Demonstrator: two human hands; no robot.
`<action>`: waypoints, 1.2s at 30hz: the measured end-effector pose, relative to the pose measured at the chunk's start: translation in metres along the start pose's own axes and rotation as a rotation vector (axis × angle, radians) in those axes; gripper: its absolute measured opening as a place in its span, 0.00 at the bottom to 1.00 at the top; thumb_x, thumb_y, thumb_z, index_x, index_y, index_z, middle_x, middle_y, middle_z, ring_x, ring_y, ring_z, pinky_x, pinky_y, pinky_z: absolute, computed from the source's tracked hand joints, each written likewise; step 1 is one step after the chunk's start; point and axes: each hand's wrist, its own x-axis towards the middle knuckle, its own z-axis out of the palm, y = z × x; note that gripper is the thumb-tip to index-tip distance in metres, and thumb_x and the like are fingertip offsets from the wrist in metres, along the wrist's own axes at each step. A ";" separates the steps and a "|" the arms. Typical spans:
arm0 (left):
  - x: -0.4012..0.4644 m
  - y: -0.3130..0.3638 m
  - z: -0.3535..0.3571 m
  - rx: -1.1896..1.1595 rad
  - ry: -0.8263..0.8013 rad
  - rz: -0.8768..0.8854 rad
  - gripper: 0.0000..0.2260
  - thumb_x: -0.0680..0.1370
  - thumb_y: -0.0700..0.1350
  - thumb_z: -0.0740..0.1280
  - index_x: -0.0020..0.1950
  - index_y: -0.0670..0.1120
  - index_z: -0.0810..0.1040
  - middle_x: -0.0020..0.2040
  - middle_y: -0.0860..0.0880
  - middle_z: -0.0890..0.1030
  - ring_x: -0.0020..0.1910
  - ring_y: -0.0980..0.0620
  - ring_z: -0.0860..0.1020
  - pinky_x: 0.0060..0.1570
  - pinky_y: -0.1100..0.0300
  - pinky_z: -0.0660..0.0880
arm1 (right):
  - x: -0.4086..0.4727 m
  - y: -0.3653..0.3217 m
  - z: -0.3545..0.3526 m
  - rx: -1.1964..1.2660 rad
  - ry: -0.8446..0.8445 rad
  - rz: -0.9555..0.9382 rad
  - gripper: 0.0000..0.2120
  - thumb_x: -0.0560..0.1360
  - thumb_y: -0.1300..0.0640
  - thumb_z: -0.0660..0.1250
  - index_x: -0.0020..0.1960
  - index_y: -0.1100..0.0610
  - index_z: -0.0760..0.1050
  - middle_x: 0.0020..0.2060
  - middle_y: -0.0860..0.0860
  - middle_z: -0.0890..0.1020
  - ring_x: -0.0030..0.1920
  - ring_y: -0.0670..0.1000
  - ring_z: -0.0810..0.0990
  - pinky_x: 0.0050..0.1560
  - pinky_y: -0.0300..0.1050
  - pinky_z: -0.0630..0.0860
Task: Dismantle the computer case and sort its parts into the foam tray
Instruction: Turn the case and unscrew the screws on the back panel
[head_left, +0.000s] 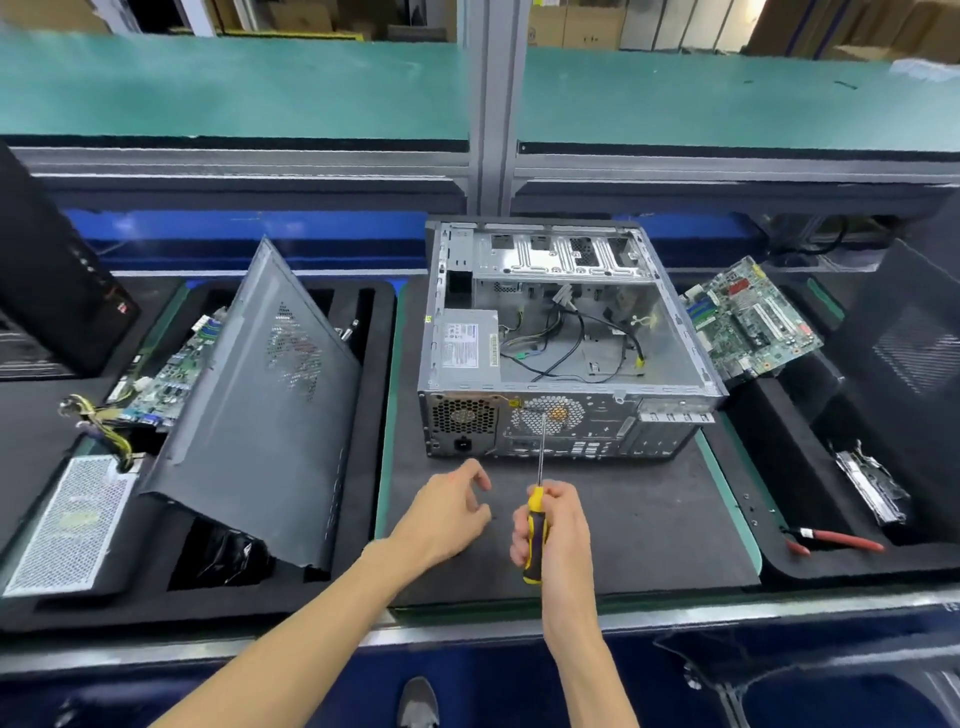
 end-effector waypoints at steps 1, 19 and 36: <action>-0.007 0.004 -0.012 -0.040 0.043 0.018 0.07 0.75 0.41 0.66 0.50 0.51 0.75 0.36 0.53 0.79 0.36 0.59 0.74 0.40 0.59 0.72 | -0.002 -0.005 0.009 0.016 -0.030 -0.042 0.10 0.83 0.58 0.56 0.49 0.56 0.74 0.29 0.52 0.71 0.26 0.49 0.65 0.26 0.42 0.63; -0.183 -0.034 -0.262 -0.275 0.794 0.082 0.13 0.73 0.36 0.59 0.40 0.50 0.79 0.37 0.56 0.82 0.37 0.59 0.78 0.40 0.64 0.73 | -0.100 -0.032 0.260 -0.095 -0.747 -0.386 0.11 0.80 0.50 0.59 0.45 0.52 0.78 0.27 0.51 0.63 0.26 0.47 0.60 0.24 0.37 0.59; -0.348 -0.405 -0.377 -0.382 0.936 -0.528 0.15 0.75 0.34 0.61 0.40 0.53 0.80 0.34 0.53 0.81 0.34 0.56 0.77 0.38 0.60 0.75 | -0.171 0.171 0.554 -0.598 -0.895 -0.296 0.06 0.82 0.52 0.61 0.48 0.46 0.75 0.30 0.45 0.74 0.33 0.46 0.71 0.38 0.48 0.72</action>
